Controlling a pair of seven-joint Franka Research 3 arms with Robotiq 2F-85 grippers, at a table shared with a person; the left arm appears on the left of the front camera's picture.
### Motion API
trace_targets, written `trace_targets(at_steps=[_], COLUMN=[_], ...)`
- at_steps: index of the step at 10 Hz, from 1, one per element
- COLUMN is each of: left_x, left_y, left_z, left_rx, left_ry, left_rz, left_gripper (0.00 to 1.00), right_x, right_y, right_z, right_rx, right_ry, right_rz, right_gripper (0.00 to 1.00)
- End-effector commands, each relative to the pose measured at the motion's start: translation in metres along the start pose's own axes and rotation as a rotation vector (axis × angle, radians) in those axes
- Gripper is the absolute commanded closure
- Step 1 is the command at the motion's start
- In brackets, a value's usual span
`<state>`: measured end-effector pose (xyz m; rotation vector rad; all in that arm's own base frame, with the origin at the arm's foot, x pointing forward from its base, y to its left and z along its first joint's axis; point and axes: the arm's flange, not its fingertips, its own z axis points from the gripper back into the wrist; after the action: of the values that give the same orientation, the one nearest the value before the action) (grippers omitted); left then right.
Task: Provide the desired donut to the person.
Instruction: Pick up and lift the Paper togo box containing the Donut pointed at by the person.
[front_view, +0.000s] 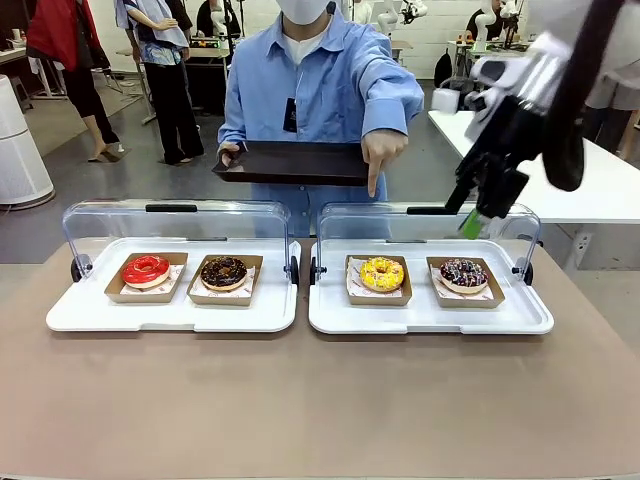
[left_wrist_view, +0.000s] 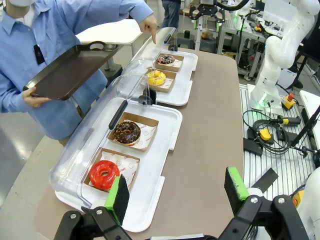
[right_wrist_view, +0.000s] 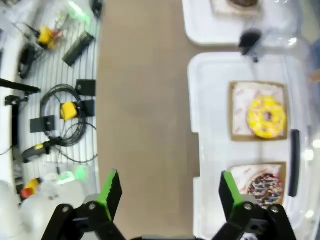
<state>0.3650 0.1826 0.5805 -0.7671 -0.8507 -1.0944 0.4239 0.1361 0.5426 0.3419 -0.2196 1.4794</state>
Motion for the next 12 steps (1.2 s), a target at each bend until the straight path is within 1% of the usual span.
trace_targets(at_steps=[1, 2, 4, 5, 6, 12], left_x=[0.0, 0.0, 0.0, 0.0, 0.0, 0.0], left_y=[-0.001, -0.001, -0.001, -0.001, -0.001, -0.001], left_z=[0.002, 0.002, 0.002, 0.002, 0.002, 0.002], left_rx=[-0.004, -0.004, -0.004, -0.004, -0.004, -0.004], left_ry=[-0.005, -0.005, -0.005, -0.005, -0.005, -0.005], left_rz=[-0.007, -0.007, -0.007, -0.007, -0.007, -0.007], left_gripper=[0.0, 0.0, 0.0, 0.0, 0.0, 0.0], right_x=[0.008, 0.011, 0.01, 0.006, 0.009, 0.009], right_y=[-0.017, -0.022, -0.023, -0.023, -0.022, -0.022], right_z=[-0.017, -0.037, -0.063, -0.067, -0.06, -0.06], right_rx=[-0.027, 0.005, 0.035, 0.051, 0.041, 0.041], right_ry=[0.102, 0.15, 0.191, 0.183, 0.161, 0.161], right_rz=[-0.033, 0.025, 0.034, 0.032, 0.044, 0.044], right_gripper=[0.0, 0.0, 0.0, 0.0, 0.0, 0.0])
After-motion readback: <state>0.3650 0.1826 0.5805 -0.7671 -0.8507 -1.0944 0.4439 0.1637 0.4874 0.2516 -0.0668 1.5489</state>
